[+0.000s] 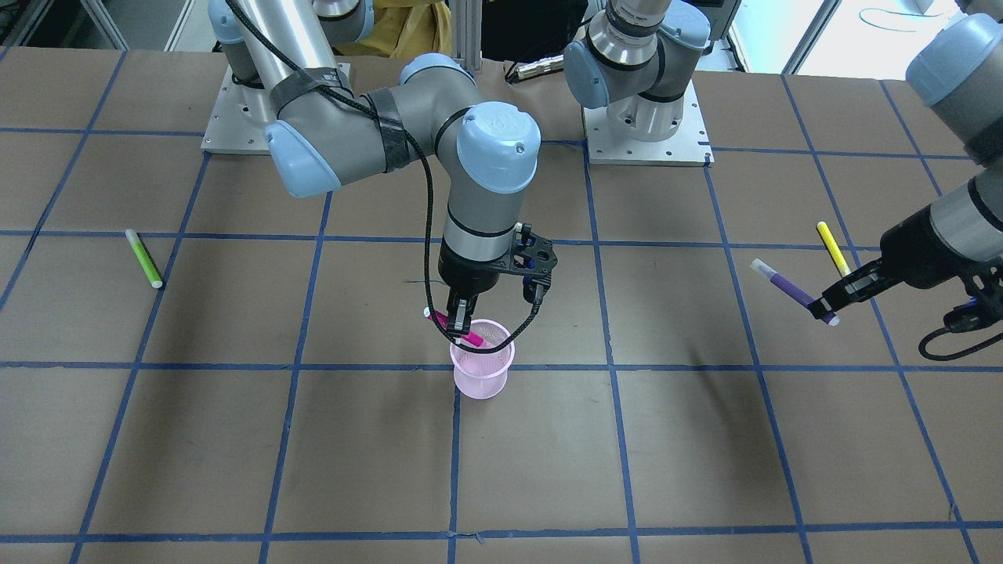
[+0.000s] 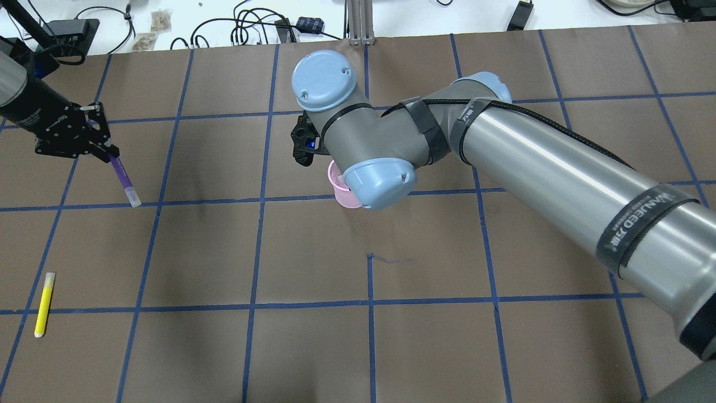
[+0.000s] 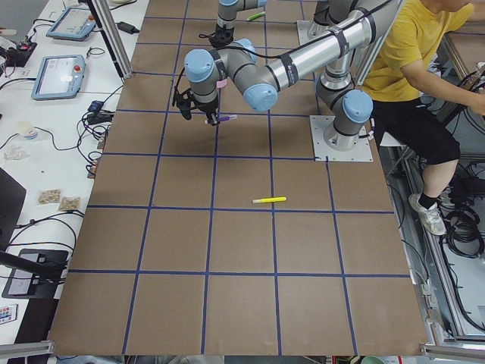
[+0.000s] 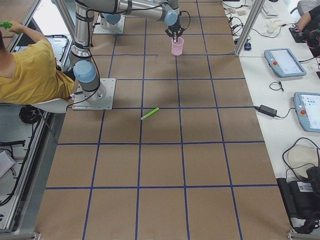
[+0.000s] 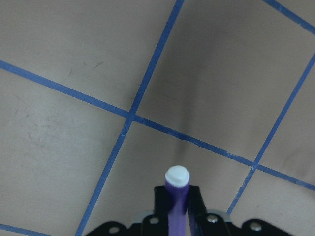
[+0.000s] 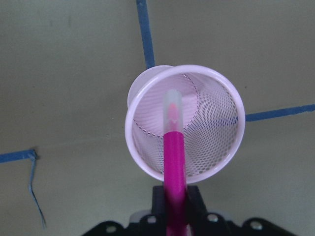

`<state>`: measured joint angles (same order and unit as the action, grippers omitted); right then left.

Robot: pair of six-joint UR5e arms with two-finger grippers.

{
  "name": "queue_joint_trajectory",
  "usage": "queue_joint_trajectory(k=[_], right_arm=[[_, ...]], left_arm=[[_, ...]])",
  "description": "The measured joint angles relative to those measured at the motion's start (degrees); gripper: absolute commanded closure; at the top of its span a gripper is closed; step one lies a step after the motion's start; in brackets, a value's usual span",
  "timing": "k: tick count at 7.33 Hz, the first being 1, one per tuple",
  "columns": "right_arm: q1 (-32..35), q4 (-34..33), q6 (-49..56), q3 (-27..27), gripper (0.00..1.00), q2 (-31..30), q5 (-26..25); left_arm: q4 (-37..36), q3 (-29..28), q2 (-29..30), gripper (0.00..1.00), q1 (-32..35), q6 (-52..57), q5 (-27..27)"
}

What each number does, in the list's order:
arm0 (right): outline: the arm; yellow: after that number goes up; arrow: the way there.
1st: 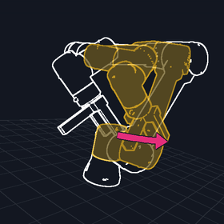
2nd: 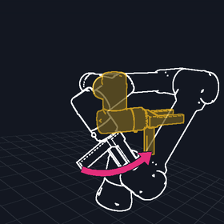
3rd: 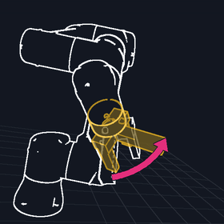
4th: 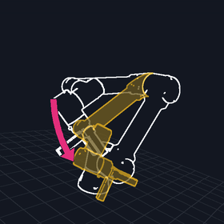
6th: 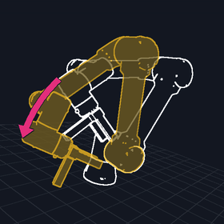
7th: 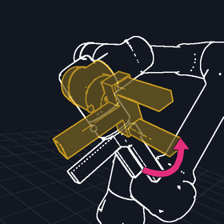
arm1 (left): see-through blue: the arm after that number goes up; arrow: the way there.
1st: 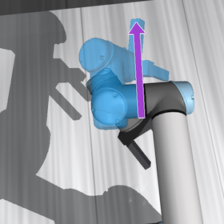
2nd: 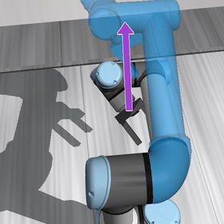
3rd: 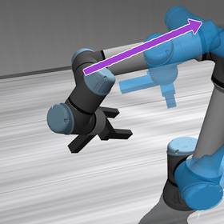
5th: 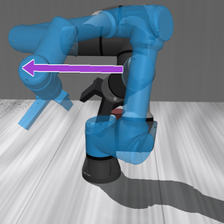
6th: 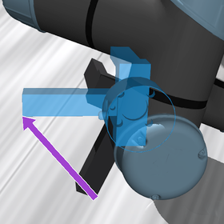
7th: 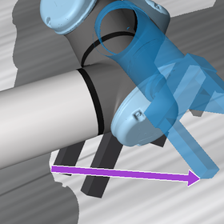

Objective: Insert purple and pink pens into pink cup

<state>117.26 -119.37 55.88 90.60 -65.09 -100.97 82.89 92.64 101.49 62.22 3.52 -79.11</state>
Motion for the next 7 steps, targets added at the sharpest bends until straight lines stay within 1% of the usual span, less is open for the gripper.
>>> queue_joint_trajectory(k=[3,5,6,7], right_arm=[[-0.3,-0.4,-0.1,-0.3,0.00,0.4,0.5],[-2.4,-0.4,-0.3,0.1,0.00,-2.9,0.6],[-4.9,-0.2,-0.9,0.9,0.00,-5.8,0.7],[-8.4,-0.1,-2.1,1.6,0.00,-8.7,1.7]], left_arm=[[-0.1,0.0,-0.9,1.00,0.0,-0.1,1.5],[-0.6,0.0,-1.5,1.00,1.3,-1.7,2.5],[-2.6,0.0,-1.6,1.00,4.2,-5.5,2.9],[-5.7,0.1,-1.7,1.00,8.5,-11.8,2.9]])
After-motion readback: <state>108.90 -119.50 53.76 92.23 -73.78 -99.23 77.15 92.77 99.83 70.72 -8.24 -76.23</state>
